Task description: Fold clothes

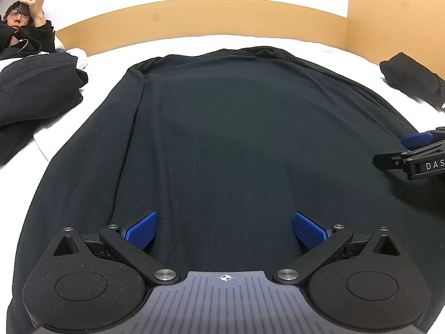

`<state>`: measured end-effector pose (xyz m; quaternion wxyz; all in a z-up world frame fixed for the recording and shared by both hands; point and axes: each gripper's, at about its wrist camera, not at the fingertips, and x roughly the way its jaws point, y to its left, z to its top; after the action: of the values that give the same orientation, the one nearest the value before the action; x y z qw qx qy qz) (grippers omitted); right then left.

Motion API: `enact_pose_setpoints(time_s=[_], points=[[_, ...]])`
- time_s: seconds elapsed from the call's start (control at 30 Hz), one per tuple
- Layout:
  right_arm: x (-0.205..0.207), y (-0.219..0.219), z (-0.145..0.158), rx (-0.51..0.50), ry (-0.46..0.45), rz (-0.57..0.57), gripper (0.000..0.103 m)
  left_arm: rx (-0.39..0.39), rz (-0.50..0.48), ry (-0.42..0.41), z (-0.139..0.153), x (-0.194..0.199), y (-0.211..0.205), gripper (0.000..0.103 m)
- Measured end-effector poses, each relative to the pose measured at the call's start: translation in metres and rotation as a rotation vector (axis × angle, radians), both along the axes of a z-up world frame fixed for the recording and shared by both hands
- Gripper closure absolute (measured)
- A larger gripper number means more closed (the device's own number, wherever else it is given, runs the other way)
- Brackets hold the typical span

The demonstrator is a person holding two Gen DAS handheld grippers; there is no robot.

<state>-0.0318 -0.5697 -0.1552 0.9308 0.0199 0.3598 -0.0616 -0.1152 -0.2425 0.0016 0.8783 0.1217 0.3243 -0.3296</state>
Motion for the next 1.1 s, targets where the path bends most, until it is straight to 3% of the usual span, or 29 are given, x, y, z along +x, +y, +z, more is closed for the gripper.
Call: enact_pose_setpoints(time_s=[0.7, 0.8, 1.1], points=[[-0.012, -0.002, -0.002, 0.002, -0.005, 0.028, 0.003, 0.003, -0.013, 0.002, 0.000, -0.005, 0.008, 0.000], [0.019, -0.003, -0.002, 0.003, 0.001, 0.026, 0.003, 0.002, -0.013, 0.002, 0.000, -0.005, 0.008, 0.000], [0.054, -0.005, 0.012, 0.022, -0.048, -0.029, 0.003, -0.001, -0.002, -0.004, -0.001, -0.007, 0.007, 0.000]])
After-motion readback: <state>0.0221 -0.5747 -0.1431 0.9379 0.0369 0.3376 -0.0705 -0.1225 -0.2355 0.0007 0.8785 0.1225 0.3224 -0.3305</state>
